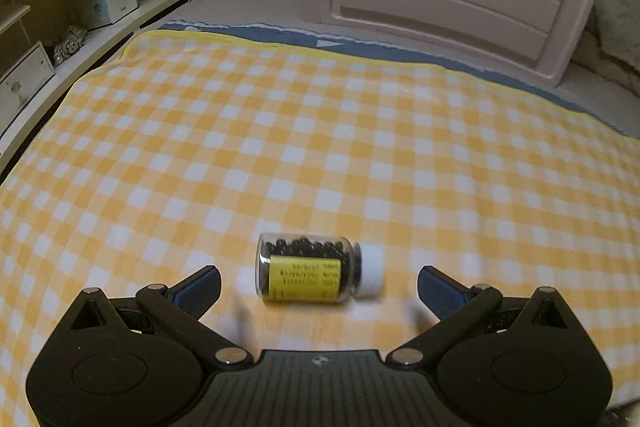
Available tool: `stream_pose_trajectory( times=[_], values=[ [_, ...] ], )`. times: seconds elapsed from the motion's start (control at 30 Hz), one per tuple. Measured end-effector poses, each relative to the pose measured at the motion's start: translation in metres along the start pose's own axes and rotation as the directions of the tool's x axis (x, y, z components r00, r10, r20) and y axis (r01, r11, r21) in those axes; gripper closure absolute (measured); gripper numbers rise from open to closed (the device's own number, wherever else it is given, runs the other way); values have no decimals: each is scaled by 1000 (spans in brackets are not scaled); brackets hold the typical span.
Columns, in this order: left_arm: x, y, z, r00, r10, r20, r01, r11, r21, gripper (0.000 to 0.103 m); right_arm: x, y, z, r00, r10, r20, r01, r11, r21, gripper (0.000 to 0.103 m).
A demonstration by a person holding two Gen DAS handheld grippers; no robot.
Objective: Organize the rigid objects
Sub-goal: 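Move the left gripper to the yellow-labelled pill bottle and close on it, then carry the pill bottle into the black box and open the left gripper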
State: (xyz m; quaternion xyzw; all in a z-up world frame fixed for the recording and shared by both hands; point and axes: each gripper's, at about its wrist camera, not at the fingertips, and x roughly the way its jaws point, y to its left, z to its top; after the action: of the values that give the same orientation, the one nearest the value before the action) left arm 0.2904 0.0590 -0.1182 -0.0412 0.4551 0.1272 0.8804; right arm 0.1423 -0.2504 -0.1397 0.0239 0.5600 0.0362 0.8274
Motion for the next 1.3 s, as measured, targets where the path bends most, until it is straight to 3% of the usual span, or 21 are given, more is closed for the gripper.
stream_pose_trajectory(
  times=[0.17, 0.37, 0.57, 0.77, 0.93, 1.03, 1.3],
  values=[
    [17, -5, 3, 999, 40, -6, -40, 998, 45, 2, -4, -5, 0, 1000, 14, -2, -14, 1000, 0, 96],
    [30, 0, 6, 999, 6, -41, -4, 999, 39, 26, -4, -6, -1, 1000, 14, -4, -14, 1000, -2, 96],
    [21, 4, 7, 1000, -3, -18, 4, 999, 45, 27, -4, -6, 0, 1000, 15, -5, -15, 1000, 0, 96],
    [-25, -6, 5, 992, -115, 51, 112, 992, 57, 27, -4, -7, 0, 1000, 13, -5, -13, 1000, -1, 96],
    [-68, -25, -11, 971, -233, 57, 227, 969, 100, 27, -3, -8, 0, 1000, 13, -6, -13, 1000, 0, 96],
    [-95, -37, -24, 945, -324, 44, 316, 940, 125, 27, -4, -8, 0, 1000, 12, -6, -13, 1000, -2, 97],
    [-144, -77, -70, 888, -454, -73, 460, 875, 151, 27, -4, -7, 0, 1000, 9, -8, -9, 1000, -1, 97]
  ],
)
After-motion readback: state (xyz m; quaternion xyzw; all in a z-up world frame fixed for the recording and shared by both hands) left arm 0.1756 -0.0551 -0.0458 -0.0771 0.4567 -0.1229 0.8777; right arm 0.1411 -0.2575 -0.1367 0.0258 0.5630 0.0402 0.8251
